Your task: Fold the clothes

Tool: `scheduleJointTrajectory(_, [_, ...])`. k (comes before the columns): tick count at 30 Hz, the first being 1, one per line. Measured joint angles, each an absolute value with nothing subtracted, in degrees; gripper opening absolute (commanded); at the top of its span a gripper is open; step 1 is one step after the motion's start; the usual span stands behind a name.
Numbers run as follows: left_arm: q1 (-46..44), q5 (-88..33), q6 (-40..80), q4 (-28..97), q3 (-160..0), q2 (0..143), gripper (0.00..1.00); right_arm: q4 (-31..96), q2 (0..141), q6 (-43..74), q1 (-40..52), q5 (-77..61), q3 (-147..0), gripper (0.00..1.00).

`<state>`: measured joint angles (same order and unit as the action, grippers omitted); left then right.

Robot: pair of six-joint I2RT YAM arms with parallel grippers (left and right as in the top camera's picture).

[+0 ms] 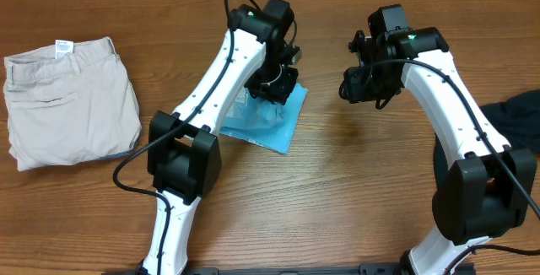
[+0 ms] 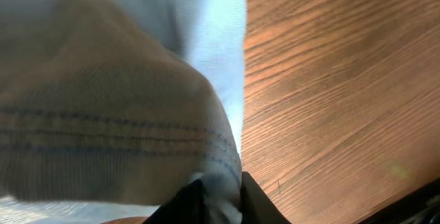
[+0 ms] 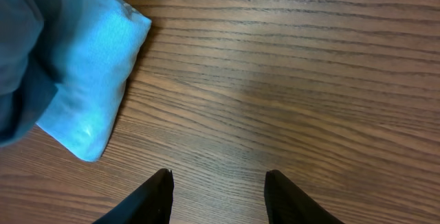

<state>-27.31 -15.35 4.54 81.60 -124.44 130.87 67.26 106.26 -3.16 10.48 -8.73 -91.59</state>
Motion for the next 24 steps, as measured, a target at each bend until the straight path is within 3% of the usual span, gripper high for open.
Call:
scheduleJointTrajectory(1, [-27.62,-15.49,4.51,81.6,-124.44,130.91,0.4,67.29,106.26,-3.16,10.48,-8.71,-91.59,0.47])
scheduleJointTrajectory(4, [-28.56,-17.28,2.61,81.43,-124.44,130.96,0.46,67.26,106.26,-3.18,10.48,-8.73,-91.59,0.47])
scheduleJointTrajectory(14, [-28.32,-13.82,0.45,81.58,-124.44,130.91,0.45,66.48,106.26,-3.18,10.48,-8.75,-91.59,0.53])
scheduleJointTrajectory(24, [-16.36,-6.26,7.38,76.47,-124.44,129.03,0.49,61.1,106.26,-8.95,14.06,-15.79,-91.59,0.55])
